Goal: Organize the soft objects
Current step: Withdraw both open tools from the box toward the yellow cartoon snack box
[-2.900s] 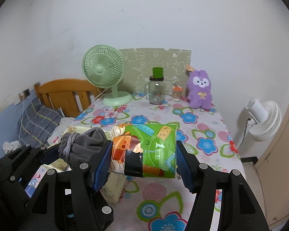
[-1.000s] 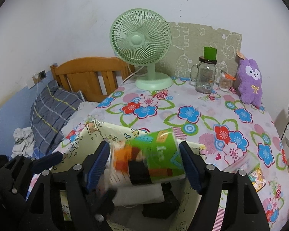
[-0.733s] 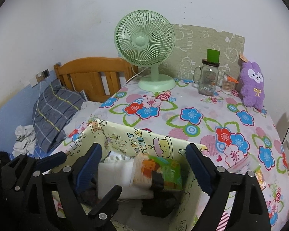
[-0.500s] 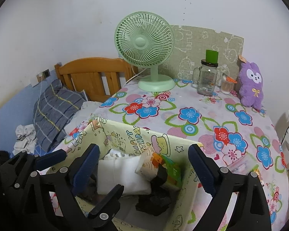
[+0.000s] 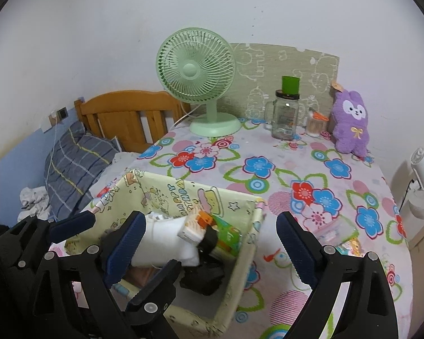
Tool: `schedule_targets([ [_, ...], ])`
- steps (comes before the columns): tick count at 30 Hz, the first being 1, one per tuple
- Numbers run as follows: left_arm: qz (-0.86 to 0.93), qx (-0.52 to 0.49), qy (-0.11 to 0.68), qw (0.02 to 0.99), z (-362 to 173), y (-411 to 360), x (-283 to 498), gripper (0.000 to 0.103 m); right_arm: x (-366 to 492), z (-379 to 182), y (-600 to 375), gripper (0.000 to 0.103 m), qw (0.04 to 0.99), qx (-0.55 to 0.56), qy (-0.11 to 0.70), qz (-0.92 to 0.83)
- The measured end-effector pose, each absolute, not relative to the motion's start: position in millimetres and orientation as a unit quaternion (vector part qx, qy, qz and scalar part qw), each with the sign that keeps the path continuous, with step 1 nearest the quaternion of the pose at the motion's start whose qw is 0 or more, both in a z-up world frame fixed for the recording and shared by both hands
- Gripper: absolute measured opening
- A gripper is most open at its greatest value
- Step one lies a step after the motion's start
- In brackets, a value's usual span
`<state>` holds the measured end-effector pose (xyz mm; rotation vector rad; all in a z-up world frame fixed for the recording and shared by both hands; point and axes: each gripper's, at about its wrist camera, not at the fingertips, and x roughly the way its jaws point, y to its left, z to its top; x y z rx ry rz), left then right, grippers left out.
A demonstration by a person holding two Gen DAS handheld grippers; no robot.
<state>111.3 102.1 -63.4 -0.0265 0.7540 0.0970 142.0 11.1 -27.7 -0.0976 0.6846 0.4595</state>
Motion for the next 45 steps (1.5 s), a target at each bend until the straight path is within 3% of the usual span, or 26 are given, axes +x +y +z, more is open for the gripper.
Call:
schedule_targets([
  [45, 0.009, 0.02, 0.327, 0.945, -31, -16, 86, 0.1, 106, 6, -115, 0.096, 0.938, -0.02, 0.308, 0.161],
])
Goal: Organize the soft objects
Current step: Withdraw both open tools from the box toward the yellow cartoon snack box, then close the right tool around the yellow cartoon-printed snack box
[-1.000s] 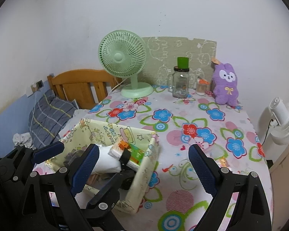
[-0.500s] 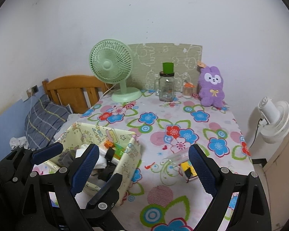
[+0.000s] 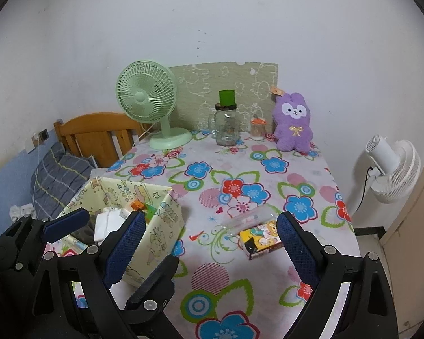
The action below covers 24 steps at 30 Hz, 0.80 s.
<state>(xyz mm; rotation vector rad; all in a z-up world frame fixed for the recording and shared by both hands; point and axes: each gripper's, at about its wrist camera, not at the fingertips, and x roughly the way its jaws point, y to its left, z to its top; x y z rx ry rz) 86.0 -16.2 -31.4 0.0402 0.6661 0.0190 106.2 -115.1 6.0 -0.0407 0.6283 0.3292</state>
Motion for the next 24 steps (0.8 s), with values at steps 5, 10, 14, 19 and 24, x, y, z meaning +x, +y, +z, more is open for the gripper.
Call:
schedule_targets([
  [5, 0.002, 0.02, 0.324, 0.946, -33, -29, 88, 0.1, 108, 3, -126, 0.096, 0.939, -0.017, 0.308, 0.151],
  [10, -0.006, 0.019, 0.322, 0.946, -37, -39, 92, 0.1, 111, -2, -138, 0.096, 0.939, -0.015, 0.313, 0.142],
  [14, -0.015, 0.01, 0.331, 0.944, -45, -48, 99, 0.099, 114, -8, -146, 0.096, 0.94, -0.018, 0.313, 0.135],
  [19, -0.021, 0.008, 0.334, 0.942, -55, -58, 106, 0.099, 122, -18, -159, 0.096, 0.938, -0.016, 0.32, 0.129],
  [24, -0.021, 0.008, 0.346, 0.938, -66, -66, 115, 0.098, 131, -30, -168, 0.096, 0.936, -0.015, 0.328, 0.127],
])
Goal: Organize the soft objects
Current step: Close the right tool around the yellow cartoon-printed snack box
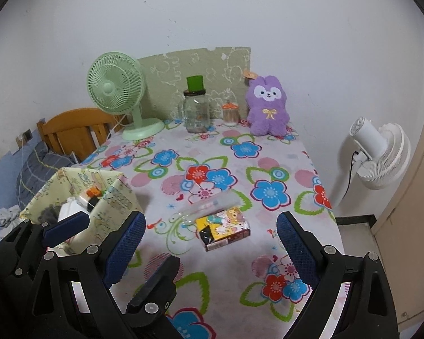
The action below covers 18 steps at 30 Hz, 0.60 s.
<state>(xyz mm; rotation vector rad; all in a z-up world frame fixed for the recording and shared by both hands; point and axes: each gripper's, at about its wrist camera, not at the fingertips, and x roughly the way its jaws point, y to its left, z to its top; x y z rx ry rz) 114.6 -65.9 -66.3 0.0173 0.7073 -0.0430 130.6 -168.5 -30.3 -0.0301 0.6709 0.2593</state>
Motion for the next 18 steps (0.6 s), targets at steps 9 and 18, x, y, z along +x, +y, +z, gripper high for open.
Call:
schedule_targets([
  [9, -0.033, 0.013, 0.375, 0.926, -86, -78, 132, 0.088, 150, -52, -177, 0.096, 0.926, -0.017, 0.352, 0.136],
  [18, -0.038, 0.027, 0.4, 0.915, -112, -82, 149, 0.083, 166, -78, -176, 0.096, 0.923, -0.036, 0.356, 0.142],
])
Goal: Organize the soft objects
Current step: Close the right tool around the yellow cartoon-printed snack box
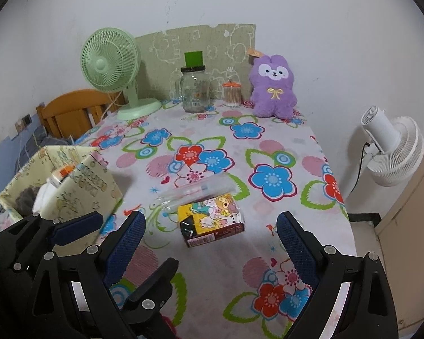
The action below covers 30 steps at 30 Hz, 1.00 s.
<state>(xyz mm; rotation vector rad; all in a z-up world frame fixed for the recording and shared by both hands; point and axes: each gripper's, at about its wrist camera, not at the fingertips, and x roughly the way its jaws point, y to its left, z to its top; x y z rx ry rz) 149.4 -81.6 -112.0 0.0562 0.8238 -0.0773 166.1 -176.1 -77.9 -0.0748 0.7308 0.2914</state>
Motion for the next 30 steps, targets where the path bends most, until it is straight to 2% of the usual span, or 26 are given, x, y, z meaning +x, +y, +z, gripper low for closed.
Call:
schedule_targets([
  [30, -0.029, 0.03, 0.458, 0.888, -163, -69, 193, 0.081, 226, -143, -161, 0.096, 0.884, -0.042, 0.443, 0.144],
])
